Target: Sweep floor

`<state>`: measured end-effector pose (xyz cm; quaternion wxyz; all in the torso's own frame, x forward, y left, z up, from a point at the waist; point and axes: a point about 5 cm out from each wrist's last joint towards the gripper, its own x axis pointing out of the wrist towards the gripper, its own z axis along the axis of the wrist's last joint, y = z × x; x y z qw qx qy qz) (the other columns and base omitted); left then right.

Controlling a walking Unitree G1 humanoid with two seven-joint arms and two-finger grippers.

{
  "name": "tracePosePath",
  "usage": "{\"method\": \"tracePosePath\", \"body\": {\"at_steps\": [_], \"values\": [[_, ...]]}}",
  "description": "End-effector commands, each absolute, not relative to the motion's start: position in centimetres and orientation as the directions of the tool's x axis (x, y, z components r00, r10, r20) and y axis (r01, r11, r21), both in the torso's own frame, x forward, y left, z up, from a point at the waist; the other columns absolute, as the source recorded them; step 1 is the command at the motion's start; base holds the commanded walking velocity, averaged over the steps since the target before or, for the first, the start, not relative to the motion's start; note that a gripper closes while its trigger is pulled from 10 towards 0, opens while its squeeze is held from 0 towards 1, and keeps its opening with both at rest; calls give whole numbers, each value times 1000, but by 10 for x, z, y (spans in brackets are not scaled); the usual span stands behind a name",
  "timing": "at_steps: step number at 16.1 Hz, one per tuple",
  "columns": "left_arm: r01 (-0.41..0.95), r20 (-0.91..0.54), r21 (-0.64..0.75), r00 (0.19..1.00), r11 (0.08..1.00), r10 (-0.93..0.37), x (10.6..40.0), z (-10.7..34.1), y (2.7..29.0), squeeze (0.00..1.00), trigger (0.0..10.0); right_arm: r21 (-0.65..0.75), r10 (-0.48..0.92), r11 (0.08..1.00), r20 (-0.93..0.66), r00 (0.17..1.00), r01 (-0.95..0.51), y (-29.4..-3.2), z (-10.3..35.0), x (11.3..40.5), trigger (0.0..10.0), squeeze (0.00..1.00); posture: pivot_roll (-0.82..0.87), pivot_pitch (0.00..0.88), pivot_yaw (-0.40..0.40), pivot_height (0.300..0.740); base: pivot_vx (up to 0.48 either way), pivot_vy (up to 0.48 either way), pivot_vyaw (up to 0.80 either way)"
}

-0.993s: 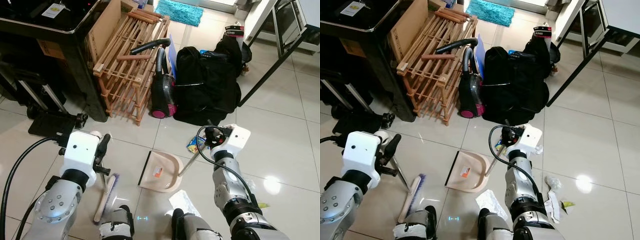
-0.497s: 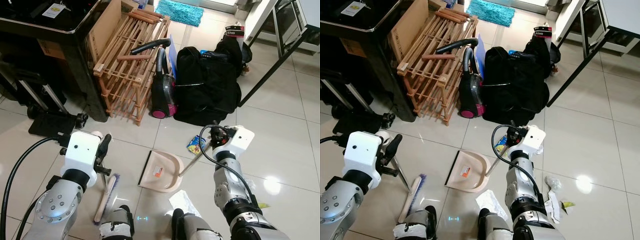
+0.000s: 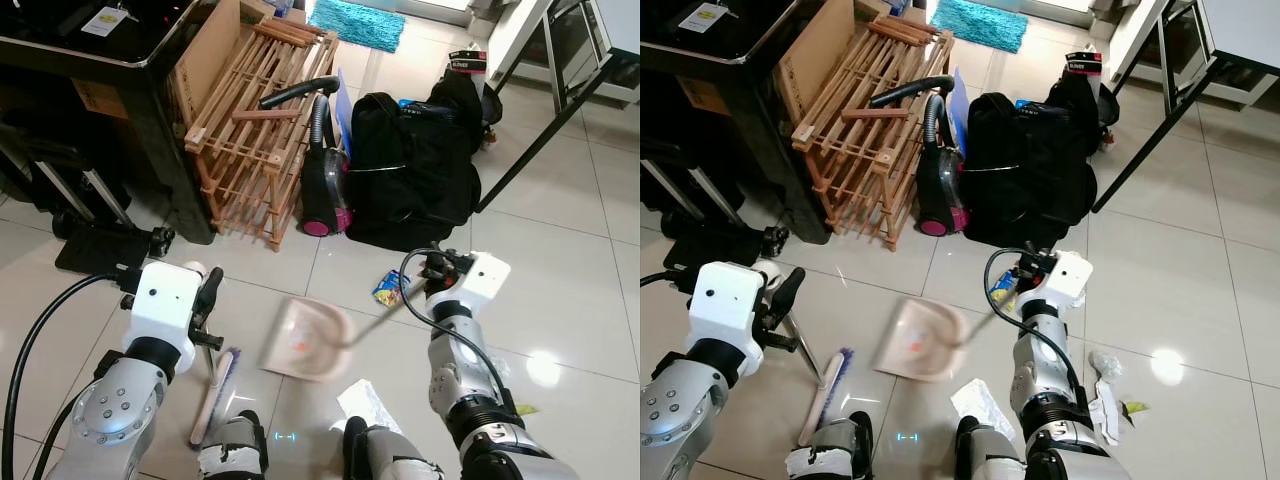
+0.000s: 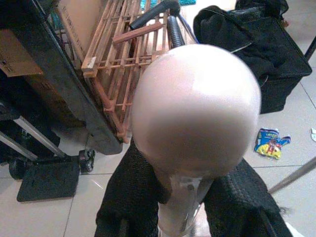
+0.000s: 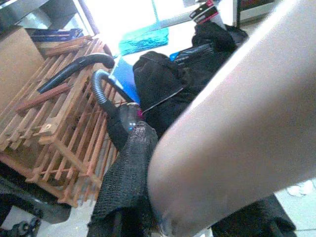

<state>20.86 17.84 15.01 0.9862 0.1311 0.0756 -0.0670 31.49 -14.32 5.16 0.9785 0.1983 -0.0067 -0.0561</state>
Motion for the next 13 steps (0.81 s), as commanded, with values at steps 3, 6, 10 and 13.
{"method": "tracePosePath", "body": {"at_steps": [3, 6, 10, 13], "values": [[151, -147, 263, 982, 953, -115, 209, 155, 175, 0, 10000, 356, -67, 933, 17, 998, 57, -137, 52, 314, 0, 0, 221, 242, -85, 740, 0, 0, 0], [142, -133, 264, 985, 954, -110, 210, 158, 174, 0, 10000, 249, -1, 968, 64, 998, -15, -130, 58, 313, 0, 0, 219, 243, -86, 740, 0, 0, 0], [138, -129, 269, 986, 953, -106, 210, 158, 177, 0, 10000, 166, 39, 984, 125, 991, -60, -126, 67, 316, 0, 0, 223, 244, -89, 740, 0, 0, 0], [134, -131, 274, 986, 952, -101, 210, 156, 178, 0, 10000, 149, 43, 987, 123, 991, -62, -126, 67, 316, 0, 0, 221, 232, -91, 740, 0, 0, 0]]}}
